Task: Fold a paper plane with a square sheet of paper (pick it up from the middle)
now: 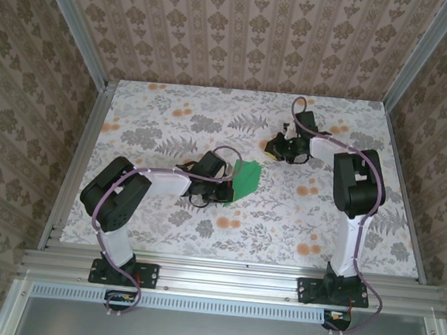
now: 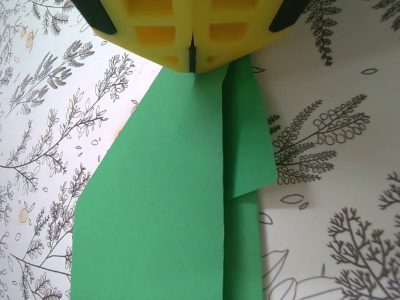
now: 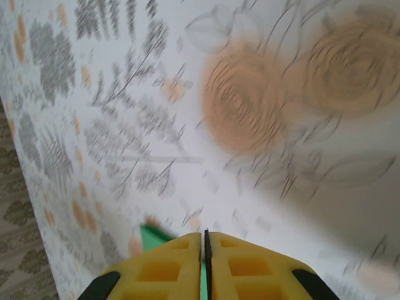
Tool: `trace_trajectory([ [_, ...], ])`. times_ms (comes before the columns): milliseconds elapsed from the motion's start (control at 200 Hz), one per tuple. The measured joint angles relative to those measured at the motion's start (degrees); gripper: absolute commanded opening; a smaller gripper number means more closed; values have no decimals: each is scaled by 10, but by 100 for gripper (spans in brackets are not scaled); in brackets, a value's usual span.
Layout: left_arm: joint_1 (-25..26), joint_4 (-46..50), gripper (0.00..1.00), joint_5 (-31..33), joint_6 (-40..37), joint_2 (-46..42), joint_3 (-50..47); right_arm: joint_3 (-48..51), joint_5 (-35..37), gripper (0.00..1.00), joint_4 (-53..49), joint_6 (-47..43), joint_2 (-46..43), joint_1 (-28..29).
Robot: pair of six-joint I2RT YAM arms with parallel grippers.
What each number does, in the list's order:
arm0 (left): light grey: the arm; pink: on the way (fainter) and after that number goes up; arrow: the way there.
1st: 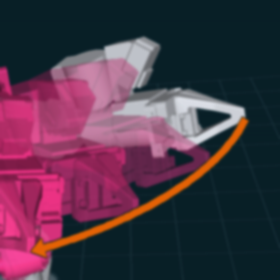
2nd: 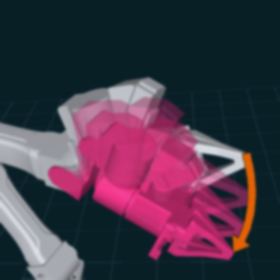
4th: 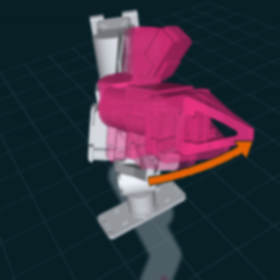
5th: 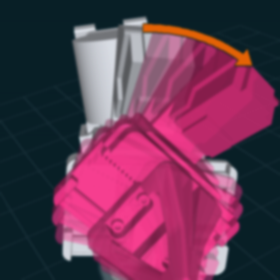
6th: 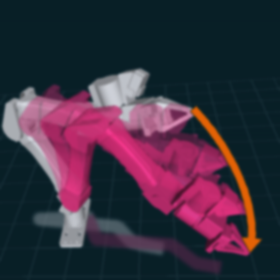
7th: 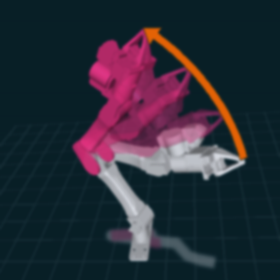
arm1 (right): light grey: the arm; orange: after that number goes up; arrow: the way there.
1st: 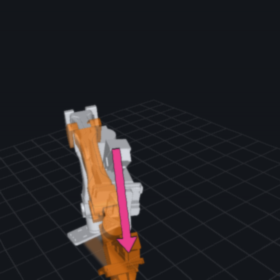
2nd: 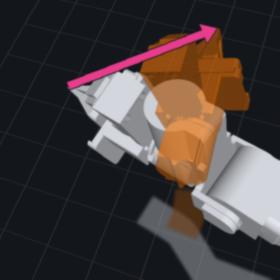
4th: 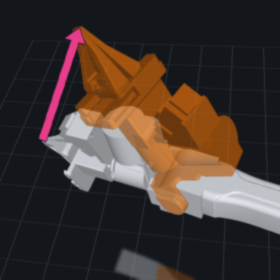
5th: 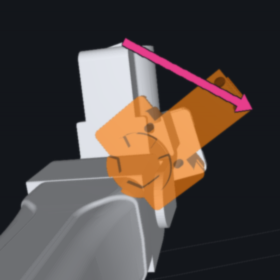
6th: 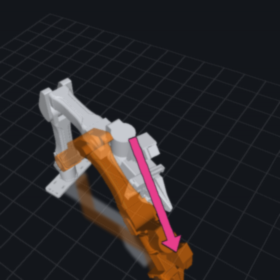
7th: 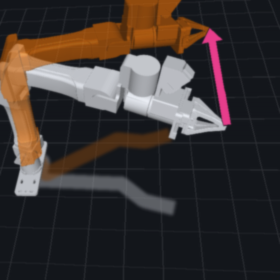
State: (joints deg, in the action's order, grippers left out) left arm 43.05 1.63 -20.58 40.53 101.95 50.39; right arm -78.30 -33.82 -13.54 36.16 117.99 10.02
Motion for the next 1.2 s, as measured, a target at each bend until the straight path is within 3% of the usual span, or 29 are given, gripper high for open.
trace_trajectory([
  [195, 0, 10, 0, -2, 0, 0, 4, 69, -19, 12, 30, 16, -76, 55],
  [390, 2, 19, 0, -4, 0, 0, 7, 103, -26, 12, 69, 46, -63, 106],
  [665, 23, 25, 0, -3, 20, -3, 6, 119, 0, 10, 84, 49, -18, 105],
  [1000, 73, 52, 0, 34, 63, -26, 1, 142, -13, 10, 109, 24, -24, 104],
  [1075, 98, 91, 3, 40, 72, -48, -1, 154, -19, 10, 110, 1, -32, 104],
  [1200, 125, 142, 19, 52, 76, -94, -1, 171, -36, 10, 110, -30, -42, 104],
])
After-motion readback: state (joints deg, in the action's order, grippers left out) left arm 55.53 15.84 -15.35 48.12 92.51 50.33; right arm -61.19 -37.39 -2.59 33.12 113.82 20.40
